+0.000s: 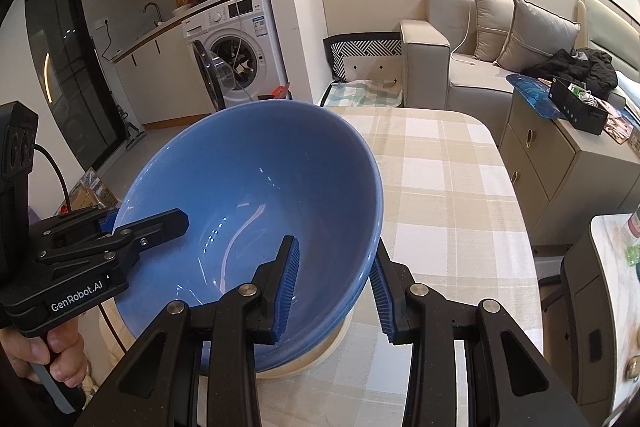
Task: Organize plates and bowls
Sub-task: 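Carry the blue bowl stack with both tools over the beige plate stack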
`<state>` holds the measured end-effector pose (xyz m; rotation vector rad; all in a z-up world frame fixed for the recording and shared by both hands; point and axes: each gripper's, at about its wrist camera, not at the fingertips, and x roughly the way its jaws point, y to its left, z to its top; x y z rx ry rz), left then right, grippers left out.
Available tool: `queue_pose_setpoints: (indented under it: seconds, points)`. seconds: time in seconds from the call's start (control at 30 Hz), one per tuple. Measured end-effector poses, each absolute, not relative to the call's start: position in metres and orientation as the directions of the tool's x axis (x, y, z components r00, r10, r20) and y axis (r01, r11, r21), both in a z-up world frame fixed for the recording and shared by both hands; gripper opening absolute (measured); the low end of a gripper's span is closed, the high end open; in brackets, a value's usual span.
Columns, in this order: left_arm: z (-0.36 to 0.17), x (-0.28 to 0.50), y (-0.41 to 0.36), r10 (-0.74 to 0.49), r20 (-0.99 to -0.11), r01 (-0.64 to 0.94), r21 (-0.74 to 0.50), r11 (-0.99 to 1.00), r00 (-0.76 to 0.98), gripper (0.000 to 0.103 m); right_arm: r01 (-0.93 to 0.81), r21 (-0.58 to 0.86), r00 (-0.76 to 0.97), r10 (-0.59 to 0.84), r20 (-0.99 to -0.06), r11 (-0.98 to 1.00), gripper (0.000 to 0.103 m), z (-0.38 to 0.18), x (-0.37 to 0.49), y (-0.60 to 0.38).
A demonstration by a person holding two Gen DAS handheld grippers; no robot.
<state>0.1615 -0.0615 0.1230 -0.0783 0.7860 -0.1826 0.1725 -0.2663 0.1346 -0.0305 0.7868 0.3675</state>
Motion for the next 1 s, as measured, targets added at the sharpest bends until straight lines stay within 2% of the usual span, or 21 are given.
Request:
queue_pose_setpoints:
  seconds: [1.0]
  points:
    - [0.092, 0.148, -0.033, -0.147, -0.732, 0.060, -0.144, 0.988, 0.665, 0.032, -0.386, 0.122, 0.576, 0.342, -0.743, 0.914, 0.035, 0.098, 0.187, -0.239]
